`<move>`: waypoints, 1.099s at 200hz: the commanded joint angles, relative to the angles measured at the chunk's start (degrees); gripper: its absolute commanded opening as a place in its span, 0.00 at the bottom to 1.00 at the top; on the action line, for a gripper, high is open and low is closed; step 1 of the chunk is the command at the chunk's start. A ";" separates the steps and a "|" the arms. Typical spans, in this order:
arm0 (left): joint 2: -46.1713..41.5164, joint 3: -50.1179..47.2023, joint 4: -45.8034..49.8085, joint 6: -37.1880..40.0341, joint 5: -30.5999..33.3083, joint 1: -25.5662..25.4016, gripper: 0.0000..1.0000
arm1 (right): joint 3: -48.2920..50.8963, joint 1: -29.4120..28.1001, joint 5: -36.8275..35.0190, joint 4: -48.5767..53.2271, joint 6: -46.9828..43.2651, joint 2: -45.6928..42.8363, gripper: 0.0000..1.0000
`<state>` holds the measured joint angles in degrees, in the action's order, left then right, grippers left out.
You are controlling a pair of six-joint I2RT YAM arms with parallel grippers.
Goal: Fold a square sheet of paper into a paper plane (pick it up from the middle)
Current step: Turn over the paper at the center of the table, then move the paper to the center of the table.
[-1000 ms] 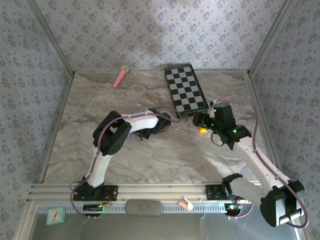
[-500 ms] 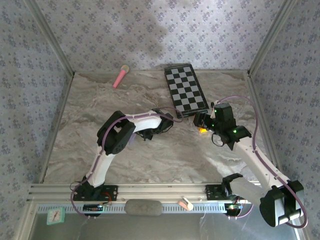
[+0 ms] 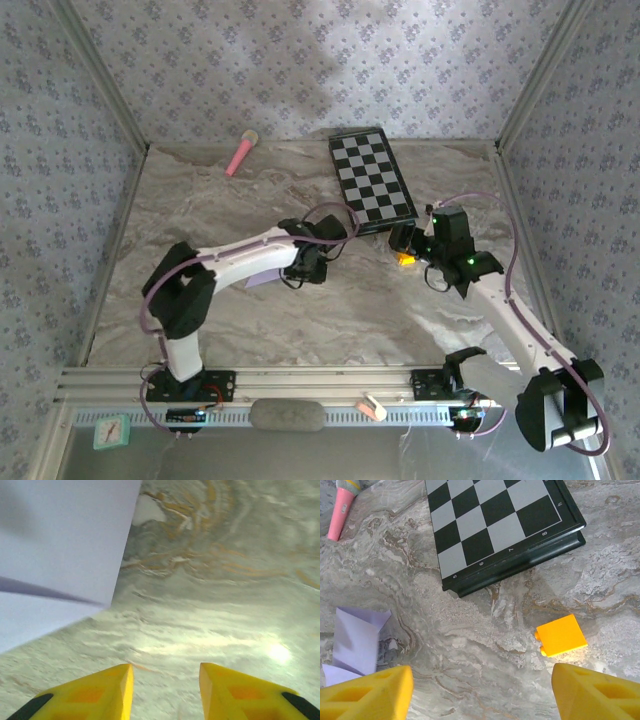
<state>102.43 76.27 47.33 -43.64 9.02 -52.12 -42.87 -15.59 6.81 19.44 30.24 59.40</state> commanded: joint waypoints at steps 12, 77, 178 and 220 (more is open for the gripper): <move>-8.44 -5.80 -7.51 -2.22 -5.68 3.34 0.46 | 0.74 0.40 3.21 -3.33 1.99 1.42 0.76; -11.77 -18.29 -20.04 -0.64 -13.52 18.24 0.54 | 0.95 -0.99 5.40 -6.36 4.11 4.36 0.76; -0.77 -15.81 -23.05 6.37 -16.30 22.08 0.59 | -0.24 -4.12 5.04 -6.75 4.60 7.00 0.76; -0.93 -17.56 -25.65 3.63 -23.17 20.19 0.59 | 0.03 -5.98 5.43 -7.86 7.66 9.36 0.76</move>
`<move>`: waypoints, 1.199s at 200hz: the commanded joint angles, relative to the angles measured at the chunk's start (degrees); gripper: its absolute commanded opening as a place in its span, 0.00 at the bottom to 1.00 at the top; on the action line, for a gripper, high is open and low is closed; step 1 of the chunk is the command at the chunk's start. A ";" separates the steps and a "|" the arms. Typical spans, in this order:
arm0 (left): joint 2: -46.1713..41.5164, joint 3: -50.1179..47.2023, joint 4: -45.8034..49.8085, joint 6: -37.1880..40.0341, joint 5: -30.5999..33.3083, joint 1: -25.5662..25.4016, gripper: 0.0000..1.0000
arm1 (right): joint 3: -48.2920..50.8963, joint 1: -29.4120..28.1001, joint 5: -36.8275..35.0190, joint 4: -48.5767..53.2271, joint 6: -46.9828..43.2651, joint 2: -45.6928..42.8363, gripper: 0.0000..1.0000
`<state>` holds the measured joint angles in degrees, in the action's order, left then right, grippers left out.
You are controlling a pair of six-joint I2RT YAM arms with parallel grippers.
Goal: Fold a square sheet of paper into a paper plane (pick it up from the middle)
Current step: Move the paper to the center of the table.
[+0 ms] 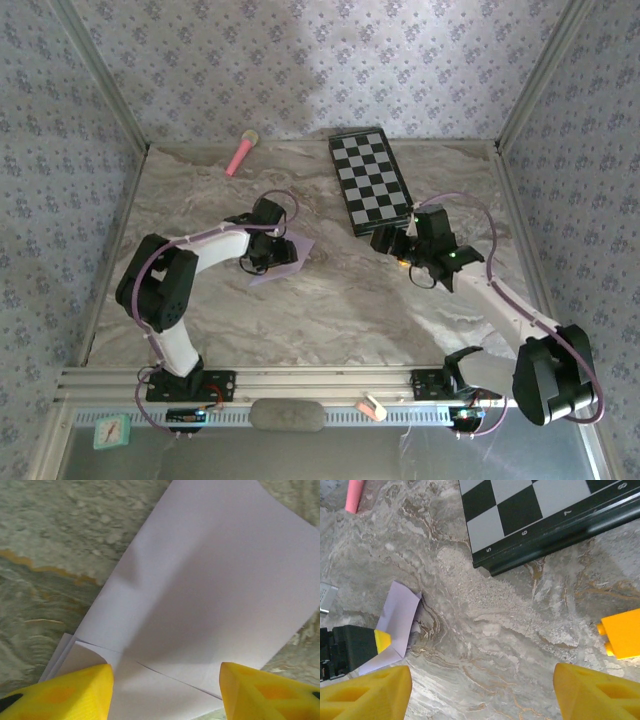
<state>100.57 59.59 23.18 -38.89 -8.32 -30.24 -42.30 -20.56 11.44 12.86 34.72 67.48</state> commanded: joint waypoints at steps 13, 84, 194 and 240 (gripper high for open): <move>1.01 -1.56 -2.92 -3.94 -8.18 -3.22 0.59 | -0.13 -1.83 1.11 -1.90 5.11 2.27 0.75; 1.12 -8.64 -18.67 -26.57 -14.10 -7.81 0.57 | 5.14 -10.26 -0.58 -8.81 27.14 7.64 0.63; -0.38 -11.60 -19.16 -29.04 -12.69 -7.63 0.53 | 3.35 -19.07 1.35 -19.98 36.03 22.35 0.35; -0.29 -12.08 -19.05 -28.99 -12.69 -7.35 0.50 | 2.76 -19.08 2.92 -22.79 36.34 25.27 0.28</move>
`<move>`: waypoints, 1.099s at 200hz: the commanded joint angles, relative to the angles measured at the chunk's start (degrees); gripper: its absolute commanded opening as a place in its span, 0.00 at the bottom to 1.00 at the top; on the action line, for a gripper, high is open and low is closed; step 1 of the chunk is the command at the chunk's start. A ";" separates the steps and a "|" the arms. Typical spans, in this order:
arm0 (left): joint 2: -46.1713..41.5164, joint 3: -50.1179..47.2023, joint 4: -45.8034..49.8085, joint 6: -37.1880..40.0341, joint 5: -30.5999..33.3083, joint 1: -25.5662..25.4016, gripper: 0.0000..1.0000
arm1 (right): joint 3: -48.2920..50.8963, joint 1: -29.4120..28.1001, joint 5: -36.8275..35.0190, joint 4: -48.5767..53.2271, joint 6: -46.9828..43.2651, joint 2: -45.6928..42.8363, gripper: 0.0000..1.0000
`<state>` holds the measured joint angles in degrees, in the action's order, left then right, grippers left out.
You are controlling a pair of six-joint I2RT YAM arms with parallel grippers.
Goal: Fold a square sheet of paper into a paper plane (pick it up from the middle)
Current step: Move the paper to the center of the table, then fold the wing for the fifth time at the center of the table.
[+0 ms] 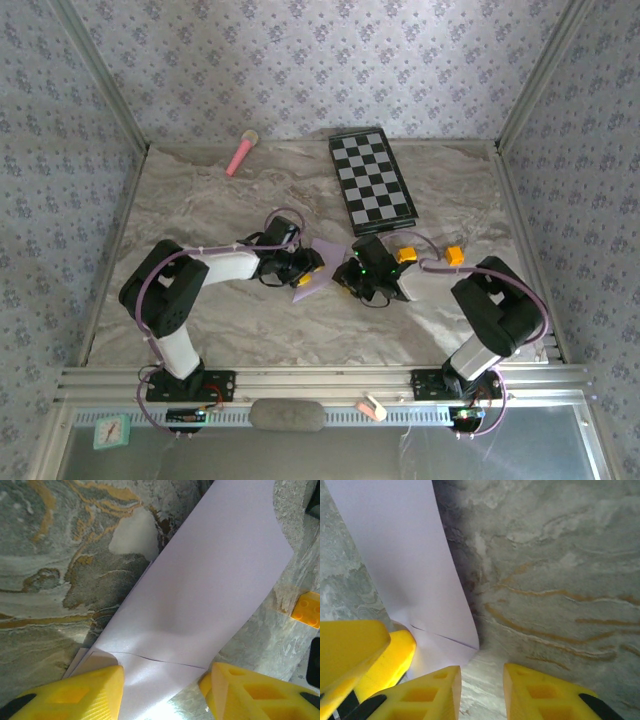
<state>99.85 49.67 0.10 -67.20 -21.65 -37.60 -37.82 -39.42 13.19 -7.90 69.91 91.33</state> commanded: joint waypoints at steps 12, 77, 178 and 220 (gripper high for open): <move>0.44 -2.22 3.96 -0.74 0.53 0.19 0.50 | -1.75 -0.20 1.27 -2.16 1.22 1.95 0.28; 0.08 -3.22 3.61 -0.72 1.17 0.70 0.50 | 0.05 0.11 6.36 -12.66 2.46 4.41 0.29; -0.27 -4.06 3.31 0.01 0.48 2.21 0.49 | 1.88 2.55 6.50 -13.33 0.68 3.30 0.26; -0.27 -3.77 3.15 0.21 -0.27 2.45 0.49 | 0.48 3.14 8.15 -14.10 0.53 5.91 0.24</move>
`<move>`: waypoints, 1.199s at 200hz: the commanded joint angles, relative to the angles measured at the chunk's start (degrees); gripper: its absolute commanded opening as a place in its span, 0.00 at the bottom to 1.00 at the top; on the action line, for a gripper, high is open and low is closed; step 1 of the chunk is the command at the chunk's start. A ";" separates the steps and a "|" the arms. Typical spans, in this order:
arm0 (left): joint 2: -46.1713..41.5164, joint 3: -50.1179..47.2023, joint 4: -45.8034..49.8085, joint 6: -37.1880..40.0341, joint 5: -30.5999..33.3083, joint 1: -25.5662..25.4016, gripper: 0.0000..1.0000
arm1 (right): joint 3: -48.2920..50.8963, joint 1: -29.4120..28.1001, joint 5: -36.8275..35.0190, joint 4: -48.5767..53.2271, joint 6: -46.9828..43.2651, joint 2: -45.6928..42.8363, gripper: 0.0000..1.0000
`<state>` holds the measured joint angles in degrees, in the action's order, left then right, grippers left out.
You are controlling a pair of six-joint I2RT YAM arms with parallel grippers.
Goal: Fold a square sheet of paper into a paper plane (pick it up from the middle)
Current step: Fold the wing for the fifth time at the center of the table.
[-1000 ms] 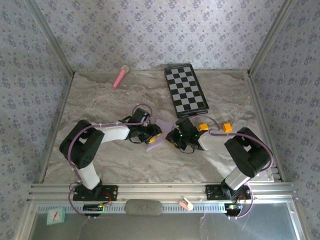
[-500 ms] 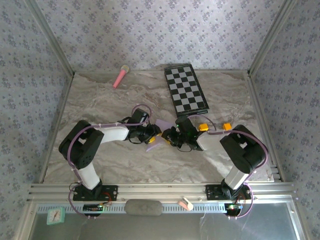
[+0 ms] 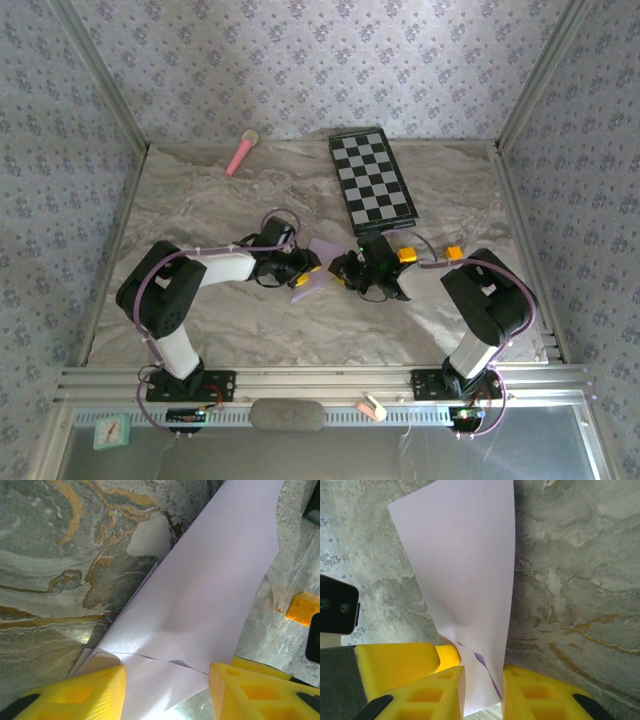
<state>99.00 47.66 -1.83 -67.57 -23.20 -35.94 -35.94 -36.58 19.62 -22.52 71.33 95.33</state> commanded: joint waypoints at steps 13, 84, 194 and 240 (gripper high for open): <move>0.58 -1.68 5.07 0.75 1.01 0.81 0.49 | -1.53 0.28 2.39 -0.22 -0.71 2.43 0.22; -3.24 0.53 5.83 3.91 -0.20 0.97 0.53 | -1.22 0.10 1.62 0.82 -1.45 1.03 0.06; -19.96 -1.40 10.74 36.67 21.84 -9.57 0.63 | -1.92 0.92 -5.91 13.02 -1.22 -12.47 0.00; -18.89 -6.89 -0.46 49.02 27.74 -16.54 0.63 | -2.04 1.75 -4.71 13.29 2.04 -12.97 0.00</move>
<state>79.48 42.94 3.81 -28.86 -0.86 -50.06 -36.80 -35.46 15.40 -11.44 70.89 83.44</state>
